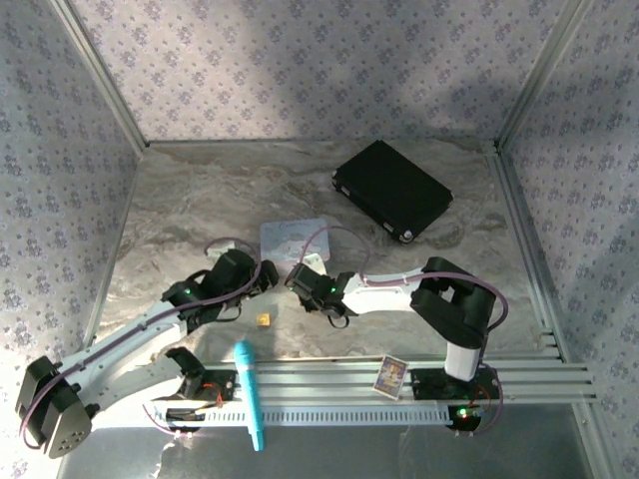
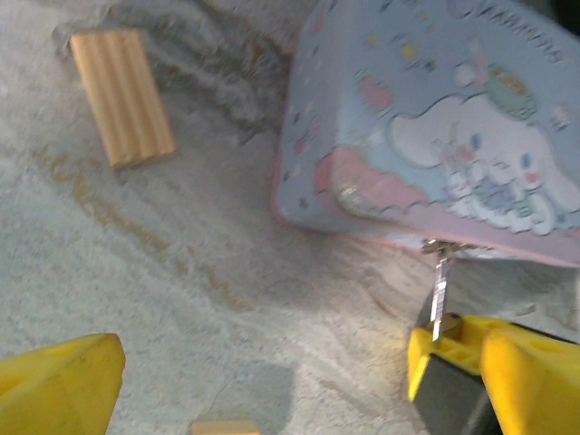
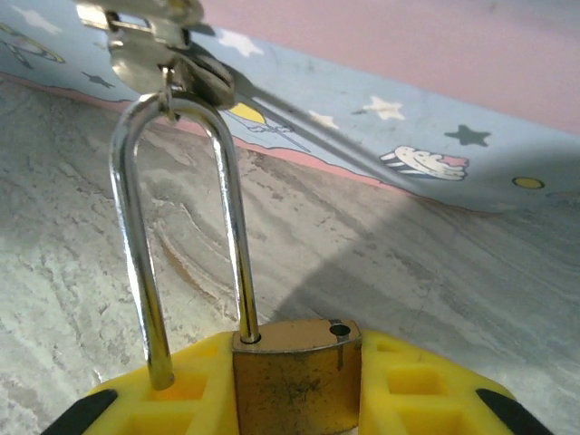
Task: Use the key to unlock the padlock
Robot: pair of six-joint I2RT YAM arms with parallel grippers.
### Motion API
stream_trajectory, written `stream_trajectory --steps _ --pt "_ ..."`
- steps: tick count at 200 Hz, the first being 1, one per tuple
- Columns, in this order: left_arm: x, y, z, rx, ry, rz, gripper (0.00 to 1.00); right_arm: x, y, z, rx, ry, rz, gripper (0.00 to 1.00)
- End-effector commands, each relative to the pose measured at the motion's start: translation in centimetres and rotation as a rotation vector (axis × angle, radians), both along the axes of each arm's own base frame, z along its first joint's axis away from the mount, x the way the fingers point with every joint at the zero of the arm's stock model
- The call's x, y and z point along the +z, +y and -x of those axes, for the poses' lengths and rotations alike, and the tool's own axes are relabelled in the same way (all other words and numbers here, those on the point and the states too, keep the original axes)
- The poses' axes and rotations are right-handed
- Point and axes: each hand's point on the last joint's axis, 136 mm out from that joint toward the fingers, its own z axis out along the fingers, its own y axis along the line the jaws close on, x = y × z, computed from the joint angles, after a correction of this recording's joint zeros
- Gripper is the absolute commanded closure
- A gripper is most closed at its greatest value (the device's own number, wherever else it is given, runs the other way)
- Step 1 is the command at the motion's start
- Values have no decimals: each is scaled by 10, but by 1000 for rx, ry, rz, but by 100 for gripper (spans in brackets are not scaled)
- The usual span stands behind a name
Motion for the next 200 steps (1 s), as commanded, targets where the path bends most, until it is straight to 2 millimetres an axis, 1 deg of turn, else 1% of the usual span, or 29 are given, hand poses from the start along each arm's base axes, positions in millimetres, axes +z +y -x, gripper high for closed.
stream_trajectory --steps 1,8,27,46,48,53,67,77,101,108,122,134,153,167,193,200 --pt "19 -4 -11 -104 -74 -95 0 -18 3 6 22 74 -93 80" --pt "24 -10 -13 -163 -103 -119 0 -18 -2 7 13 81 -105 82" --pt "34 -21 -21 -277 -153 -217 0 -16 -11 8 19 89 -132 83" --pt "41 -30 -29 -383 -178 -361 0 -13 -18 12 23 105 -163 83" --pt "41 -31 -30 -393 -178 -378 0 -12 -19 13 44 97 -154 83" --pt "40 -34 -31 -419 -174 -424 0 -12 -23 13 50 98 -147 83" --pt "44 -43 -39 -467 -177 -538 0 -13 -35 13 39 105 -121 83" --pt "40 -50 -46 -499 -164 -603 1 -15 -45 12 22 109 -92 83" --pt "28 -69 -60 -594 -156 -685 5 -22 -66 12 -25 149 -47 83" --pt "25 -70 -65 -603 -159 -717 6 -24 -71 12 -37 159 -33 83" --pt "19 -72 -71 -638 -139 -777 11 -28 -80 14 -57 183 -14 83" --pt "13 -75 -73 -672 -132 -803 13 -28 -77 14 -55 193 -50 84" --pt "-1 -81 -71 -742 -111 -818 14 -23 -70 11 -51 202 -137 84" --pt "-11 -78 -67 -767 -79 -867 18 -19 -68 7 -73 203 -194 85" --pt "-23 -73 -61 -795 -54 -940 20 -13 -67 1 -110 218 -290 86" --pt "-27 -72 -59 -800 -42 -958 23 -13 -67 0 -121 225 -311 87"
